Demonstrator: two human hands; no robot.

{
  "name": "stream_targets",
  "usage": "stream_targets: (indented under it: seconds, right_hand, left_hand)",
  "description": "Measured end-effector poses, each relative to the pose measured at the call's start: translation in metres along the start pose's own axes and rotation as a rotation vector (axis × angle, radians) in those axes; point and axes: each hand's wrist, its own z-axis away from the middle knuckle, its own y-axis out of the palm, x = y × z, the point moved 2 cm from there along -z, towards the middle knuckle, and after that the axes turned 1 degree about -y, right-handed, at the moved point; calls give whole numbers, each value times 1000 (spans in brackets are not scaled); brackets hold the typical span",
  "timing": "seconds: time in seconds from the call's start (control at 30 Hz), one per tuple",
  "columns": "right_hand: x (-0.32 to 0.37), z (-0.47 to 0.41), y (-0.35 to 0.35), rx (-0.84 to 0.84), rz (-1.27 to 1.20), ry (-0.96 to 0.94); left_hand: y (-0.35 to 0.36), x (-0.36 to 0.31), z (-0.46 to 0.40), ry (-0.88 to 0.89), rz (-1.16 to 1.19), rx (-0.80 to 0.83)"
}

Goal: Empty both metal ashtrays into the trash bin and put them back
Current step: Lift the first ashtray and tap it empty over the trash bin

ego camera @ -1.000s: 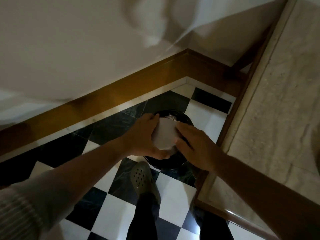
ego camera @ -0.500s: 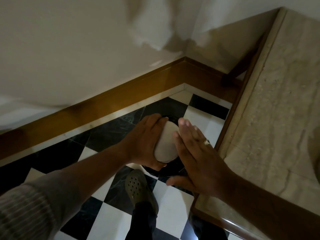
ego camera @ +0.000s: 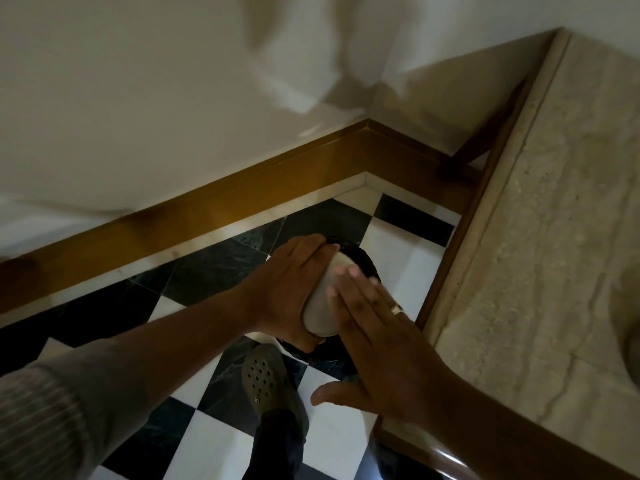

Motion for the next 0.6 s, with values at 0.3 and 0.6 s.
stream_targets:
  seconds: [0.3, 0.6]
  right_hand:
    - [-4, 3, 13, 90, 81, -75]
    - [8, 7, 13, 26, 55, -47]
  left_hand:
    - [-6, 10, -2, 60, -33, 20]
    - [-3, 5, -7, 129, -86, 60]
